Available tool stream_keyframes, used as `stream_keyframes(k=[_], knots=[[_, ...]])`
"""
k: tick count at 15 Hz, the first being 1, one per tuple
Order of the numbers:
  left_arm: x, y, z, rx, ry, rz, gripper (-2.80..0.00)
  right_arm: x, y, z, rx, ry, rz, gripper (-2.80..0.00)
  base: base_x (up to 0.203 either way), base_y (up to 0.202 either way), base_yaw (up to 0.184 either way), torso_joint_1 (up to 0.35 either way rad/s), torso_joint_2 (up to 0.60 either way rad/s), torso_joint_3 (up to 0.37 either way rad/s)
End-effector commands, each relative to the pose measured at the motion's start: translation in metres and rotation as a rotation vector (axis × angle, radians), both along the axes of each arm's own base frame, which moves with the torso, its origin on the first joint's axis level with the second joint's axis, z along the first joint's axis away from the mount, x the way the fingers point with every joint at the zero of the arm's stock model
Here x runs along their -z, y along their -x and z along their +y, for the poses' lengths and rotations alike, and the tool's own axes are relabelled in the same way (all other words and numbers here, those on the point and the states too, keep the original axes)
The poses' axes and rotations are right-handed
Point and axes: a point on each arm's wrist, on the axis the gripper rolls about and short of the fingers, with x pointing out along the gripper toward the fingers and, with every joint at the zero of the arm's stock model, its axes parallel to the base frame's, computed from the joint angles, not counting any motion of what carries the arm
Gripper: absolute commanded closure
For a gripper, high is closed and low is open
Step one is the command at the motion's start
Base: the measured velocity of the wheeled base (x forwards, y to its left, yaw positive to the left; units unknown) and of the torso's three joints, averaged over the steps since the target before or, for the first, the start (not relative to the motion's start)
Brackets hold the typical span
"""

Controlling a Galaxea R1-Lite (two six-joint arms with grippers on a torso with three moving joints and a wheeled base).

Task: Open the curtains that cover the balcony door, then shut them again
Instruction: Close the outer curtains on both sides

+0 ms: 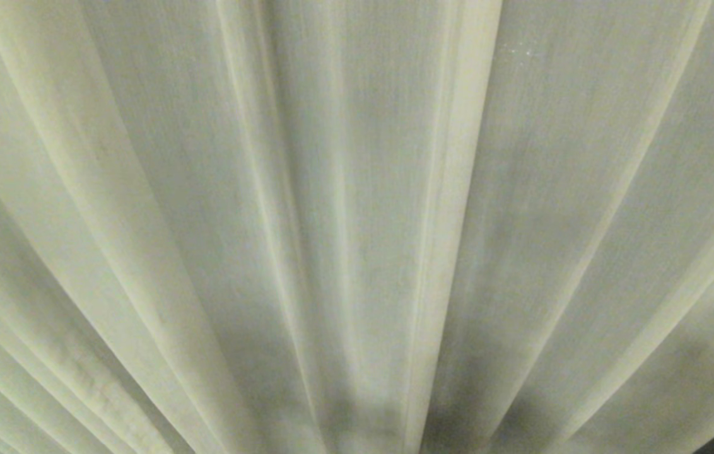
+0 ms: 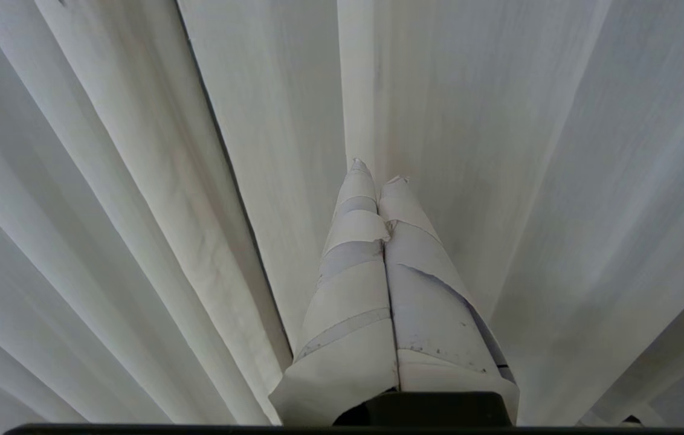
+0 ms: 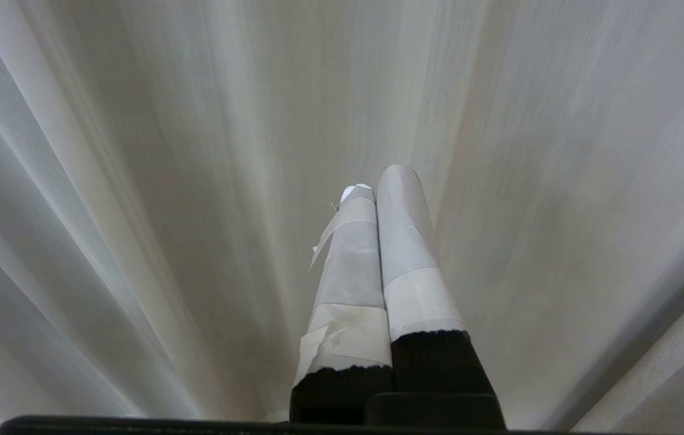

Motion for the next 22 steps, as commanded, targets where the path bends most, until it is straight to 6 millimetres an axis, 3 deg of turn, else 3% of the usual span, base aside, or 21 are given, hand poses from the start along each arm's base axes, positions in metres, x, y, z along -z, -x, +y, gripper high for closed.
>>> stream_keyframes(k=[1,22], knots=[[0.0,0.0002,0.0,0.0,0.001,-0.004,0.0,-0.0001,0.0,0.0,0.0,0.001,-0.001,0.0,0.0,0.0,0.0,0.0,0.0,0.0],[-0.0001,0.0002,0.0,0.0,0.004,-0.005,0.0,-0.0001,0.0,0.0,0.0,0.001,-0.001,0.0,0.0,0.0,0.0,0.0,0.0,0.0]])
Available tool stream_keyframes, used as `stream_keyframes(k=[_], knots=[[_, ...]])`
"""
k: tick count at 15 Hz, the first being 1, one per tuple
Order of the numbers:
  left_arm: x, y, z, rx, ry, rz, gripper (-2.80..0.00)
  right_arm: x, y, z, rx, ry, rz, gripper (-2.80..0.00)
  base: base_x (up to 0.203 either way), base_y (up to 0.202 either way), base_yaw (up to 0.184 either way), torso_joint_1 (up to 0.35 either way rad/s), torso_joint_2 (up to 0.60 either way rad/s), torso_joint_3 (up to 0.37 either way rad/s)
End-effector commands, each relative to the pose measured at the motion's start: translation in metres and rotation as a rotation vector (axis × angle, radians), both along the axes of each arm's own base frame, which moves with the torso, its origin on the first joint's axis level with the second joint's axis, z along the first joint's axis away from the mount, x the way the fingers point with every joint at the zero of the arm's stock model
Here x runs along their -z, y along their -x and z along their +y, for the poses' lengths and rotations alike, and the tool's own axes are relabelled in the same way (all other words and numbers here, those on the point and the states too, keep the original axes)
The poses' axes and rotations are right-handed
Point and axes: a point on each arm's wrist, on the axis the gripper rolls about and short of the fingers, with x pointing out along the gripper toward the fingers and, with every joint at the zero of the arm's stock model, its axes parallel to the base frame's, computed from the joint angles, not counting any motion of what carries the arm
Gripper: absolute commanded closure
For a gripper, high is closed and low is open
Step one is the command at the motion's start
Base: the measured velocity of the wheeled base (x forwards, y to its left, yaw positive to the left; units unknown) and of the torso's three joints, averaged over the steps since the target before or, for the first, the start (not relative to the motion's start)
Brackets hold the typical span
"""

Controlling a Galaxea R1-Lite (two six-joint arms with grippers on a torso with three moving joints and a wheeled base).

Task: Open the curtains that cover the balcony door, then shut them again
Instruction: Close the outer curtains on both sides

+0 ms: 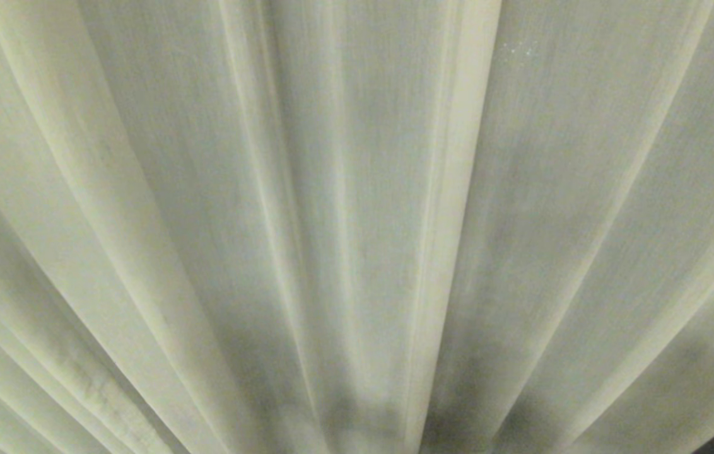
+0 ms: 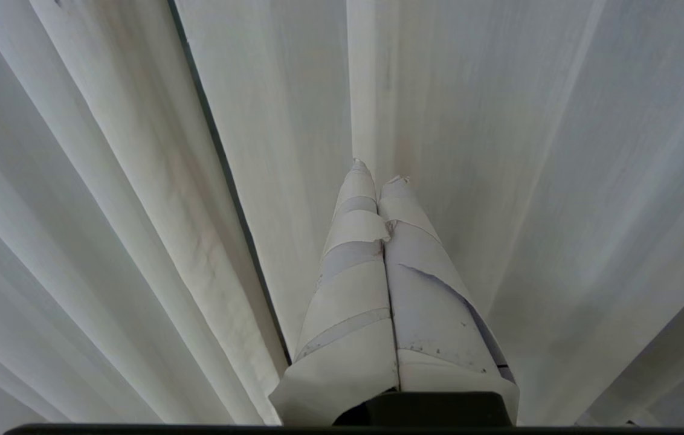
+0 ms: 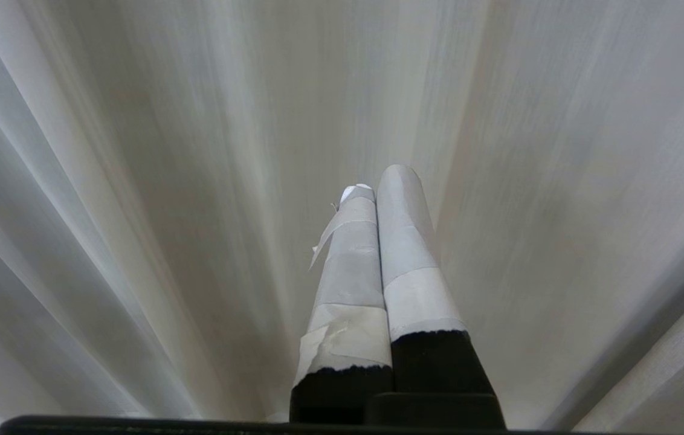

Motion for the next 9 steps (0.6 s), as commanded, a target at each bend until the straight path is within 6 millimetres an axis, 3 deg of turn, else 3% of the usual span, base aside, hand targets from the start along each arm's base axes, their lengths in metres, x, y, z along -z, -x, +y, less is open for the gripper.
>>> stream_keyframes(k=[1,9], knots=[[0.0,0.0002,0.0,-0.001,-0.001,-0.003,0.0,-0.0001,0.0,0.0,0.0,0.001,-0.001,0.0,0.0,0.0,0.0,0.0,0.0,0.0],[0.0,0.0002,0.0,-0.001,-0.001,-0.003,0.0,-0.0001,0.0,0.0,0.0,0.001,-0.001,0.0,0.0,0.0,0.0,0.0,0.0,0.0]])
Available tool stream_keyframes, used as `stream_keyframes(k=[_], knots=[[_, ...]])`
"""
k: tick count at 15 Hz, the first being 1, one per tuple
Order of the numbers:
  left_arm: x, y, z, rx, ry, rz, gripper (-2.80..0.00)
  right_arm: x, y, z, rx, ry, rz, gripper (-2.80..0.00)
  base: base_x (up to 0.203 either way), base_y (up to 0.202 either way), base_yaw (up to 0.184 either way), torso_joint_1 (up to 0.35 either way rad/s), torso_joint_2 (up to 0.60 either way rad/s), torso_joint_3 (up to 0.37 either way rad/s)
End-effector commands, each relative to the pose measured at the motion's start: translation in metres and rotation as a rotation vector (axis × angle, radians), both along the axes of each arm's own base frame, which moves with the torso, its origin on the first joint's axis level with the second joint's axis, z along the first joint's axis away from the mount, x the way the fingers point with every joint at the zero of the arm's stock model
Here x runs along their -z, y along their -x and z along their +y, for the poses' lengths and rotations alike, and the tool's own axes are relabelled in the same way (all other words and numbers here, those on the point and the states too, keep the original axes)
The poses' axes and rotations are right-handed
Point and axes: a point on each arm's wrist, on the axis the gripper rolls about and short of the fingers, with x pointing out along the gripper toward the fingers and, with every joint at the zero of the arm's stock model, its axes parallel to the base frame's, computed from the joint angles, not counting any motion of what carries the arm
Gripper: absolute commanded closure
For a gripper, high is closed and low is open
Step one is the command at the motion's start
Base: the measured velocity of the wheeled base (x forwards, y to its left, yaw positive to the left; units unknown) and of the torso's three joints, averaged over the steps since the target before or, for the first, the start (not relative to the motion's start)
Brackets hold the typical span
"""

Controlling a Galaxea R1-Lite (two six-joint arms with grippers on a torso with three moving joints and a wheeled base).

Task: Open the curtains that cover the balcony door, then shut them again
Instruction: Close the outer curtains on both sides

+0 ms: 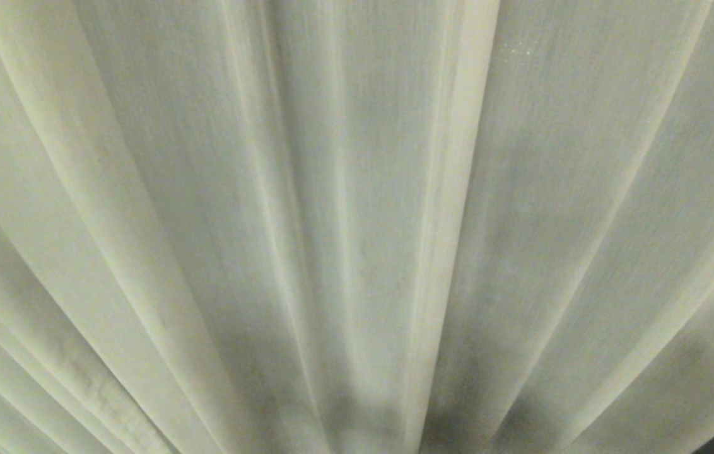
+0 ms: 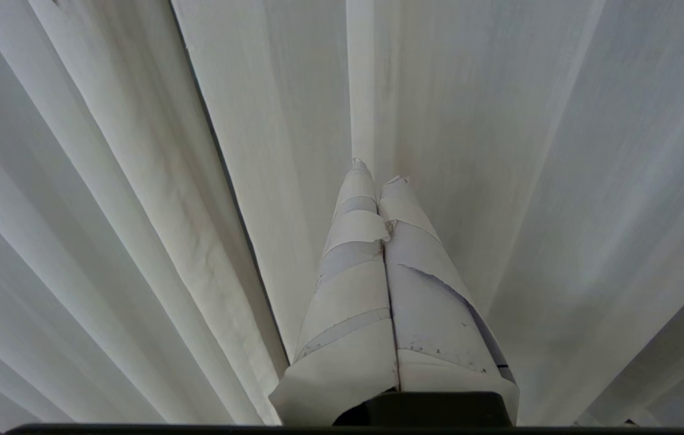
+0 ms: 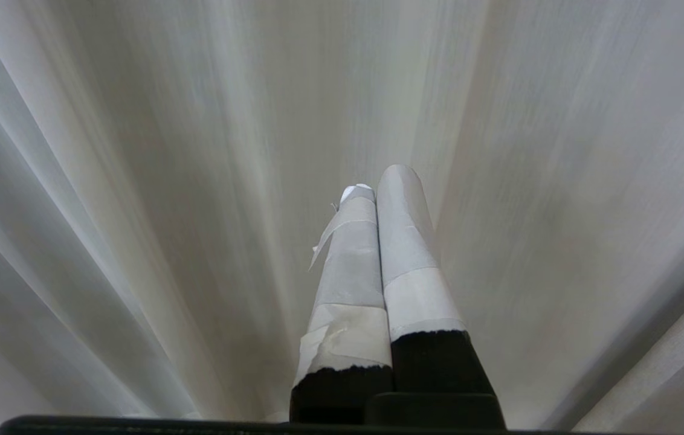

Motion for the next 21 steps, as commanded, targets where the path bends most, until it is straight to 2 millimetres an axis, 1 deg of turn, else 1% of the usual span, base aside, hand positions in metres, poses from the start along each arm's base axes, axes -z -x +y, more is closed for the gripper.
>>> stream_keyframes(k=[1,21], knots=[[0.0001,0.0002,0.0,-0.001,0.0,-0.002,0.0,-0.0001,0.0,0.0,0.0,0.001,-0.001,0.0,0.0,0.0,0.0,0.0,0.0,0.0],[0.0,0.0002,0.0,-0.001,0.0,-0.003,0.0,-0.0001,0.0,0.0,0.0,0.001,-0.001,0.0,0.0,0.0,0.0,0.0,0.0,0.0]])
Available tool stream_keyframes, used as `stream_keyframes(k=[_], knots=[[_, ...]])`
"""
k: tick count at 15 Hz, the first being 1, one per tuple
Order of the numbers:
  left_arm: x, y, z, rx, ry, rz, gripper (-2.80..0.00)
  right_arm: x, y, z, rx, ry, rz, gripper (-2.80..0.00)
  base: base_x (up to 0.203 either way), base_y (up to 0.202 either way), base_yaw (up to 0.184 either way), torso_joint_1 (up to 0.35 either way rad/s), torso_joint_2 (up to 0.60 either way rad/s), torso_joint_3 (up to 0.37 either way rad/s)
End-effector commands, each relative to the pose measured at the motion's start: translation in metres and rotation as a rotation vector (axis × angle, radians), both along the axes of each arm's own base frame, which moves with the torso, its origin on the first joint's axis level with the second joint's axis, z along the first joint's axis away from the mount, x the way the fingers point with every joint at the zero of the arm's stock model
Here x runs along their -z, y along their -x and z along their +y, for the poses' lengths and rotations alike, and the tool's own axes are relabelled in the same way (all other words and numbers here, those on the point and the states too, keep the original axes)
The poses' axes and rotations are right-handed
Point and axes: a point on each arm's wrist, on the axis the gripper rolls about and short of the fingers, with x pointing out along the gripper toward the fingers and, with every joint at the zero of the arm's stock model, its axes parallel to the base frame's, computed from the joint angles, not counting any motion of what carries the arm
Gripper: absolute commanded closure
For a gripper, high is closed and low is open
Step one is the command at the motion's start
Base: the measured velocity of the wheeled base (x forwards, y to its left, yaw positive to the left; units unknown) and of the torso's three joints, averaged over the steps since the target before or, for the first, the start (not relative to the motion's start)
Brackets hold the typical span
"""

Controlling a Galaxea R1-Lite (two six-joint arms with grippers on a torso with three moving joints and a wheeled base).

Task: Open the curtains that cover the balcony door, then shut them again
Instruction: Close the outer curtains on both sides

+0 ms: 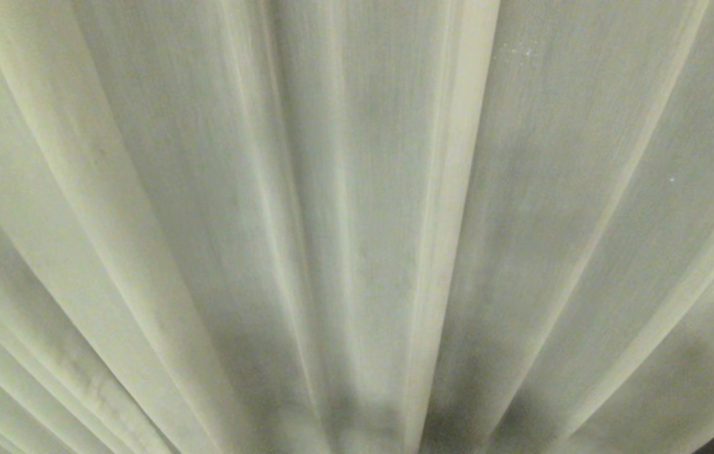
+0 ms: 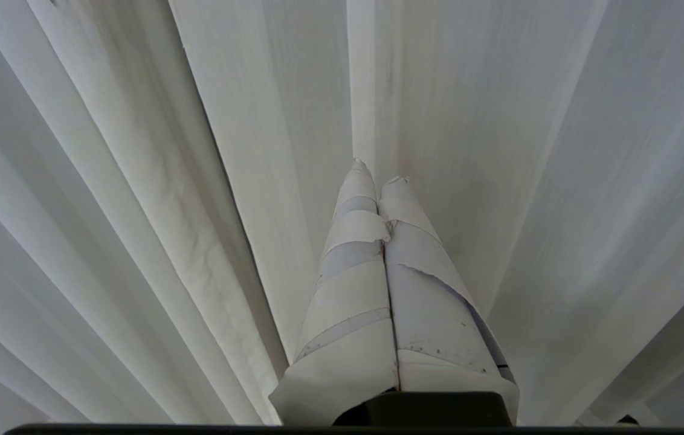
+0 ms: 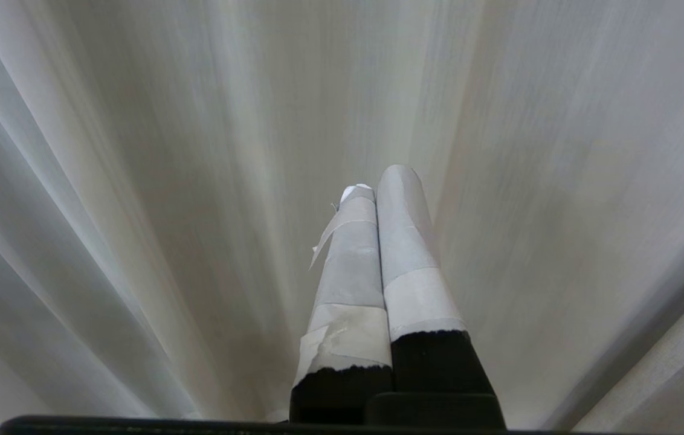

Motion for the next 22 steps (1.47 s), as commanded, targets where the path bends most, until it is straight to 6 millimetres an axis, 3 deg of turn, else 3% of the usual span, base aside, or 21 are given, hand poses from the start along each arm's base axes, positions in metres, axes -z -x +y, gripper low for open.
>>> stream_keyframes(k=[1,22], knots=[[0.0,0.0001,0.0,-0.001,0.0,-0.002,0.0,-0.0001,0.0,0.0,0.0,0.001,-0.001,0.0,0.0,0.0,0.0,0.0,0.0,0.0],[0.0,0.0001,0.0,-0.003,0.0,-0.002,0.0,-0.0001,0.0,0.0,0.0,0.001,-0.001,0.0,0.0,0.0,0.0,0.0,0.0,0.0]])
